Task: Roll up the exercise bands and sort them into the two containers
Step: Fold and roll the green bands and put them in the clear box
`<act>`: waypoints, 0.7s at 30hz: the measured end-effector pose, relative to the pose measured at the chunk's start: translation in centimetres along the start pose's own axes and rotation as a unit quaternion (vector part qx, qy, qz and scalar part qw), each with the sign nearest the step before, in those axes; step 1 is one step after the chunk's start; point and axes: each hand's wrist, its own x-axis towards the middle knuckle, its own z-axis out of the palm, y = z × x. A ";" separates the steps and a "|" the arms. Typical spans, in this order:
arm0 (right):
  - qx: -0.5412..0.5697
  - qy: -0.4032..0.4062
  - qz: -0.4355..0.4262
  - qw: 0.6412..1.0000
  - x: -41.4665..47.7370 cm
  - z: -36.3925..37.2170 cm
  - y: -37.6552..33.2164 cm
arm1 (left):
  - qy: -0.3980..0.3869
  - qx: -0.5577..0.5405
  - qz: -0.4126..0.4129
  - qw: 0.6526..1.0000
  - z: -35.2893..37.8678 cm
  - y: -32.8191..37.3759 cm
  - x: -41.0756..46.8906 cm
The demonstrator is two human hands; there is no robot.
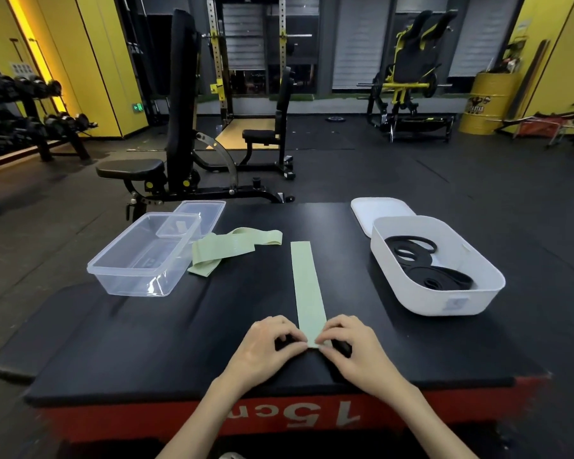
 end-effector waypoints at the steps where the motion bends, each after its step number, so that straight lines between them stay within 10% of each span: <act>1: -0.010 0.010 -0.008 1.000 0.1 0.2 0.1 | 0.012 0.006 0.001 1.000 0.1 0.1 0.0; 21: 0.051 0.021 0.069 0.996 0.8 0.3 -1.3 | 0.038 -0.010 -0.024 0.999 0.0 1.3 -0.7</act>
